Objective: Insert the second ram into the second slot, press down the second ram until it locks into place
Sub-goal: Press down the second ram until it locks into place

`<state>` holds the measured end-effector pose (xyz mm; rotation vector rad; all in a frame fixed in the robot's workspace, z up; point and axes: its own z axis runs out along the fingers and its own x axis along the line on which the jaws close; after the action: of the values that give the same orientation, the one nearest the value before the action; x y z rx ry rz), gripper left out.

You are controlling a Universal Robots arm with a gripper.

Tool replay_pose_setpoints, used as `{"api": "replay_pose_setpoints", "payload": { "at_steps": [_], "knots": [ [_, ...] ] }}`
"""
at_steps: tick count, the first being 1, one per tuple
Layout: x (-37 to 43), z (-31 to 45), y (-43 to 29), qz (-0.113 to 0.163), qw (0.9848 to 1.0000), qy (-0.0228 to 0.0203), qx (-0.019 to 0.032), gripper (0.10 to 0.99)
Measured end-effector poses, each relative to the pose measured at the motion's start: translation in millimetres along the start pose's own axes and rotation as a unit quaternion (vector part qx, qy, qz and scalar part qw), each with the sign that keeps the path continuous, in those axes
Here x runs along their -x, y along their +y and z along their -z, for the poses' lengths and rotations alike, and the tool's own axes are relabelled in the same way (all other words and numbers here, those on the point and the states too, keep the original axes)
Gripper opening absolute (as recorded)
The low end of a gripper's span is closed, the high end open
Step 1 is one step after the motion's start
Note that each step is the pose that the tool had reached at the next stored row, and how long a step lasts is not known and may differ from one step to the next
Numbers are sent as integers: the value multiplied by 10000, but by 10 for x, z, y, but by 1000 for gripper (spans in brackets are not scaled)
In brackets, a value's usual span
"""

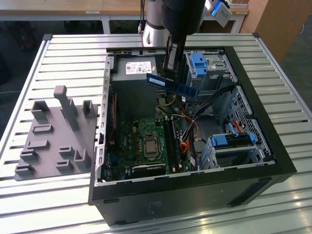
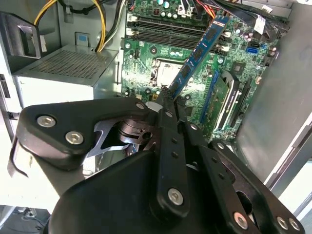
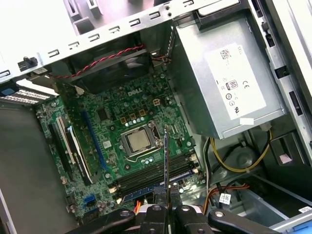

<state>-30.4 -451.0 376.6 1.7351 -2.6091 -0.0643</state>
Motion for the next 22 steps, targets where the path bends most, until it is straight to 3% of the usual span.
{"api": "replay_pose_setpoints", "payload": {
  "at_steps": [22],
  "knots": [
    [0,-1,0,-503,9987,-19,-9,137]
  ]
}}
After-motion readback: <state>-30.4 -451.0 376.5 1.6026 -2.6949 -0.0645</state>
